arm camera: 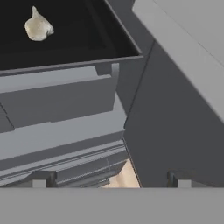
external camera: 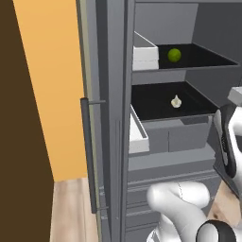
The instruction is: Grab the lime and garlic from the fridge, place them in the blender, close the lid, and turn on the blender to create a marinade.
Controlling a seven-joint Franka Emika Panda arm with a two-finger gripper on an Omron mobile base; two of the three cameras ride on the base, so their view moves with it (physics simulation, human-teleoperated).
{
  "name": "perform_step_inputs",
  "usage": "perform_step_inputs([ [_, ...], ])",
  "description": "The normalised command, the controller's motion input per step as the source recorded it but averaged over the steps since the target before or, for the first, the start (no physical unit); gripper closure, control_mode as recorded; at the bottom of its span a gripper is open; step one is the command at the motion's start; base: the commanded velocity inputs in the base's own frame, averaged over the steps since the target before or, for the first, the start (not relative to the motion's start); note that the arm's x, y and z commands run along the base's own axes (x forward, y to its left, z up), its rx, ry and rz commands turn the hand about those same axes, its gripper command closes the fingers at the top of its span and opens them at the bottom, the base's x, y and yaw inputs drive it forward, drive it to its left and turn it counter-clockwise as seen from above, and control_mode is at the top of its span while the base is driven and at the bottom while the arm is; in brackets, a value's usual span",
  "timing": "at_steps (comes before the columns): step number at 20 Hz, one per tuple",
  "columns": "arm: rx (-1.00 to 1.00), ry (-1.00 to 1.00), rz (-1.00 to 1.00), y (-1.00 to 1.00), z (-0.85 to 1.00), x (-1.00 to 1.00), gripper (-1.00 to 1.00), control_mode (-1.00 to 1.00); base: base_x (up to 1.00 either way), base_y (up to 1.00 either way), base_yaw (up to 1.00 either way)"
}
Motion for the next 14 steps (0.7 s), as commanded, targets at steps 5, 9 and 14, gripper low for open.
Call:
perform_step_inputs([
  [5,0.00,-0.03,0.00,-0.24,0.13,-0.05,-1.00,-1.00,0.00,0.00,0.00],
  [9,0.04,-0.02,0.00,0.64,0.38,0.13,-1.00,-1.00,0.00,0.00,0.00],
  [14,0.12,-0.04,0.00,0.42,0.05,0.86,-1.00,-1.00,0.00,0.00,0.00],
])
